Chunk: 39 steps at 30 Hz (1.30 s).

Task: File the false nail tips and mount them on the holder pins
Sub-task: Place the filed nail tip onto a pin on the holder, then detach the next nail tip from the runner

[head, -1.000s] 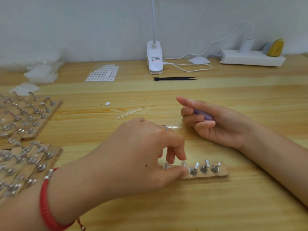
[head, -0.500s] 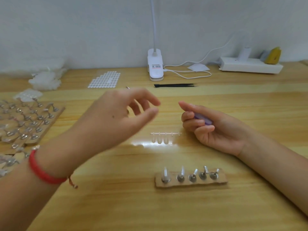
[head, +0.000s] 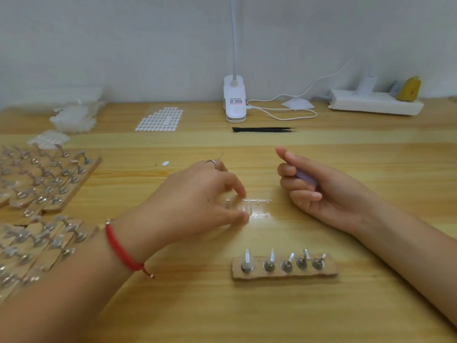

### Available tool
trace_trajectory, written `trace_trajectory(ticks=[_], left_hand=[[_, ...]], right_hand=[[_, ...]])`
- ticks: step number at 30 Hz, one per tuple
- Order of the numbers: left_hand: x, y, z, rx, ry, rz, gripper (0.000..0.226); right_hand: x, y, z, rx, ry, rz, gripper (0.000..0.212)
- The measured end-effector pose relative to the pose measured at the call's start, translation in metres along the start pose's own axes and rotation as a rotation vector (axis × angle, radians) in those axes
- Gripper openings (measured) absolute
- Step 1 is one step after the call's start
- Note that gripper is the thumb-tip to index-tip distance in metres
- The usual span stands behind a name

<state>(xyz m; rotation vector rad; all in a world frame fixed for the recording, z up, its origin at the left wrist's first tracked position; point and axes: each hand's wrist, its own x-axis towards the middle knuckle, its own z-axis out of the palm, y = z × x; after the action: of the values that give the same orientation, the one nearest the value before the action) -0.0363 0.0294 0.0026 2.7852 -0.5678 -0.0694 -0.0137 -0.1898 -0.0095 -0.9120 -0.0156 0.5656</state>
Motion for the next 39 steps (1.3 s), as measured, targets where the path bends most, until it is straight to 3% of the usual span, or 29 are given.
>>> trace_trajectory(ticks=[5,9,11,17,22,24,28,39], left_hand=[[0.000,-0.002,0.006,-0.128,0.061,0.074,0.025],[0.000,0.004,0.008,-0.274,0.212,0.141,0.023],[0.001,0.008,0.007,-0.308,0.281,0.180,0.024],[0.002,0.009,0.007,-0.250,0.390,0.261,0.032],[0.004,0.016,0.011,-0.304,0.548,0.177,0.065],[0.007,0.024,0.013,-0.494,0.523,0.071,0.058],[0.012,0.035,0.018,-0.842,0.442,-0.006,0.009],[0.010,0.022,0.021,-1.199,0.384,-0.125,0.025]], right_hand=[[-0.002,0.005,0.005,-0.307,0.085,-0.173,0.015],[-0.004,0.009,0.009,-0.900,0.239,-0.418,0.029],[-0.004,0.011,0.011,-0.977,0.273,-0.443,0.029],[-0.007,0.013,0.013,-0.944,0.255,-0.429,0.015],[-0.008,0.012,0.020,-0.656,0.345,-0.391,0.019],[-0.009,0.012,0.023,-0.530,0.319,-0.381,0.021],[-0.009,0.016,0.026,-0.477,0.260,-0.379,0.021],[-0.008,0.022,0.020,-0.685,0.293,-0.452,0.015]])
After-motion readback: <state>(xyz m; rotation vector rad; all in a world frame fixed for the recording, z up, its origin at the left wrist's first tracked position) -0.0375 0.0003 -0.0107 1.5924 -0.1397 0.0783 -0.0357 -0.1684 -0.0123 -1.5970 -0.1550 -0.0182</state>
